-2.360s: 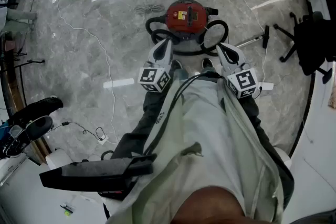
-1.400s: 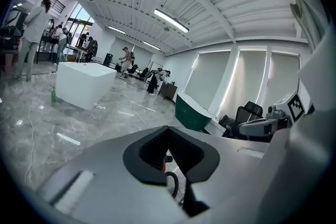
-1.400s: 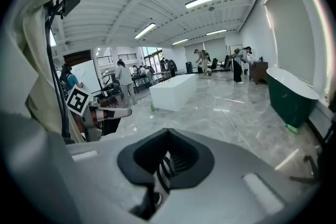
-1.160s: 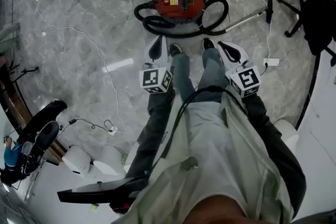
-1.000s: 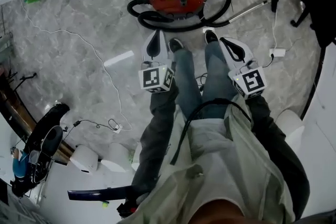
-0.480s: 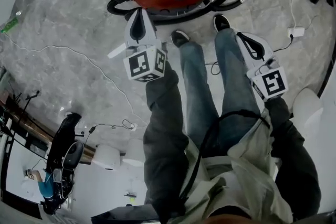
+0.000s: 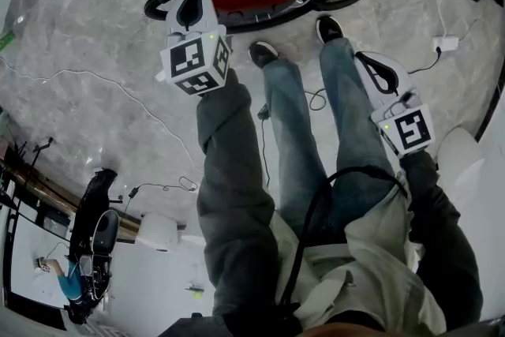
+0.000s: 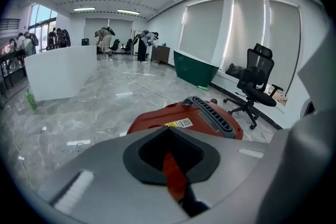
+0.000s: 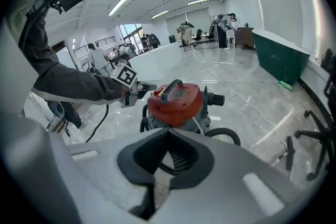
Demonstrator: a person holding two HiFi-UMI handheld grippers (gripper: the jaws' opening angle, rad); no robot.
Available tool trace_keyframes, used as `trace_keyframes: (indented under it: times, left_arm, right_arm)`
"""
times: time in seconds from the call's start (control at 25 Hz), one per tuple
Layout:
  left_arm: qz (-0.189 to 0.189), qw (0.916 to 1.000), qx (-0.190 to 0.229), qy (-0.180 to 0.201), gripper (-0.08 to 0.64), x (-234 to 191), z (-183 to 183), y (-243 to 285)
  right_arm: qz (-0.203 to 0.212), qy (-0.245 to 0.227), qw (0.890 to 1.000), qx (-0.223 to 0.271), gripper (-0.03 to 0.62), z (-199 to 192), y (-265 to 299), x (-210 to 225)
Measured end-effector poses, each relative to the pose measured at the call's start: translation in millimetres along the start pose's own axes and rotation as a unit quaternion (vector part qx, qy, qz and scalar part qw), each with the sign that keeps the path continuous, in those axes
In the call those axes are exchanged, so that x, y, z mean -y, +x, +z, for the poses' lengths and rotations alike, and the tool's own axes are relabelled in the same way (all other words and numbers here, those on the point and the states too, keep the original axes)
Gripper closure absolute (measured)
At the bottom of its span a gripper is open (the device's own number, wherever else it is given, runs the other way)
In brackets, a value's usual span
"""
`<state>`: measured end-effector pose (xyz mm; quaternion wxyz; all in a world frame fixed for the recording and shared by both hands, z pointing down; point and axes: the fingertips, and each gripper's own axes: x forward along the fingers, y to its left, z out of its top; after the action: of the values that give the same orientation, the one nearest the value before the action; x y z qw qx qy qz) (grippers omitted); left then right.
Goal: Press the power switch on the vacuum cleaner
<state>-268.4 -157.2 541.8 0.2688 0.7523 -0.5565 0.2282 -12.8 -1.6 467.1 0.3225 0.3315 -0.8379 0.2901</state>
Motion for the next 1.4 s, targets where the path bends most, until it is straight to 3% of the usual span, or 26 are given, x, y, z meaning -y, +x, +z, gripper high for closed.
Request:
trace_keyframes:
  times: [0.32,0.48,0.72,0.92,1.2,1.4]
  left_arm:
    - [0.031,0.9995,0.000,0.012,0.558,-2,-10,4]
    - [0.033,0.9982,0.014,-0.048,0.558,-5,-13,4]
    - [0.041,0.9989,-0.022,0.000,0.557,-2,-24,7]
    - [0.021,0.9994,-0.026,-0.006,0.557,-1,-23,8]
    - [0.048,0.9987,0.000,-0.017,0.557,-3,-22,6]
    - [0.038,0.9992,0.000,-0.011,0.557,-2,-22,6]
  right_arm:
    - [-0.007,0.001,1.000,0.023,0.591,7,-3,15]
    - [-0.028,0.012,0.999,0.040,0.591,20,-4,21]
    - [-0.040,-0.031,0.996,0.078,0.591,57,13,25]
    - [-0.023,-0.036,0.995,0.094,0.591,80,31,26]
    - [-0.006,-0.049,0.996,0.069,0.591,91,54,26]
    - [-0.013,-0.039,0.996,0.078,0.591,99,64,37]
